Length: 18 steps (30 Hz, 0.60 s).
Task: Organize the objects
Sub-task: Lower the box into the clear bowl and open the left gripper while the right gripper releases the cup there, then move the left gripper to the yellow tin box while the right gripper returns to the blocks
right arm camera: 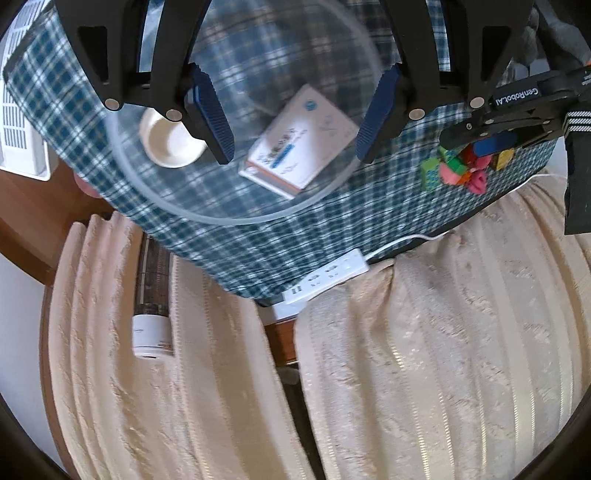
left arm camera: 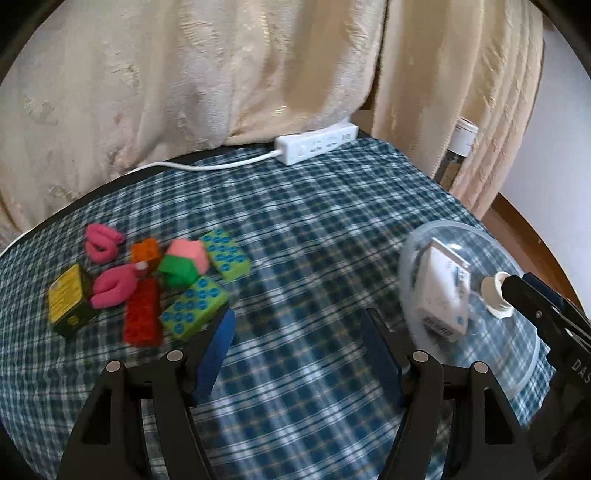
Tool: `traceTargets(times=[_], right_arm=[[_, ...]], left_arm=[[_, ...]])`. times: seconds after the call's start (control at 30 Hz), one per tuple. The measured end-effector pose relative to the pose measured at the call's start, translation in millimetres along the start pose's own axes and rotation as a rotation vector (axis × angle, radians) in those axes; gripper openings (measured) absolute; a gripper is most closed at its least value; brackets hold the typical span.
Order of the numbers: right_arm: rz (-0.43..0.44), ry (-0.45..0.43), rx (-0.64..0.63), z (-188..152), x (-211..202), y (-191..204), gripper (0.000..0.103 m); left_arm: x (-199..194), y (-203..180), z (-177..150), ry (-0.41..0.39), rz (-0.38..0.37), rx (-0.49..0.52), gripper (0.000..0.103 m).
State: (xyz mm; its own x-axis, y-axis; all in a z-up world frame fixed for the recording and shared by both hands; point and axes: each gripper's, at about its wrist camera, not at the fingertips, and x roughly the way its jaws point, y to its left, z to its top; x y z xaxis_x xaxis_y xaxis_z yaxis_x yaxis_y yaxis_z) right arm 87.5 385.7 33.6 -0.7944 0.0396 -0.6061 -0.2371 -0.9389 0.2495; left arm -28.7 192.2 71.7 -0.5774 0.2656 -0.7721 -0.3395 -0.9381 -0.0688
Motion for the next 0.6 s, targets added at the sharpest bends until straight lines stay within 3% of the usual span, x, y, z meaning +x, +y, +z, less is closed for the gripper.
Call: traceTargets(times=[0.6], right_arm=[[0.116,0.06,-0.098,-19,22,84,0.088]], left_arm=[[-22,110,-24,-0.015,0.111,-0.176,0.078]])
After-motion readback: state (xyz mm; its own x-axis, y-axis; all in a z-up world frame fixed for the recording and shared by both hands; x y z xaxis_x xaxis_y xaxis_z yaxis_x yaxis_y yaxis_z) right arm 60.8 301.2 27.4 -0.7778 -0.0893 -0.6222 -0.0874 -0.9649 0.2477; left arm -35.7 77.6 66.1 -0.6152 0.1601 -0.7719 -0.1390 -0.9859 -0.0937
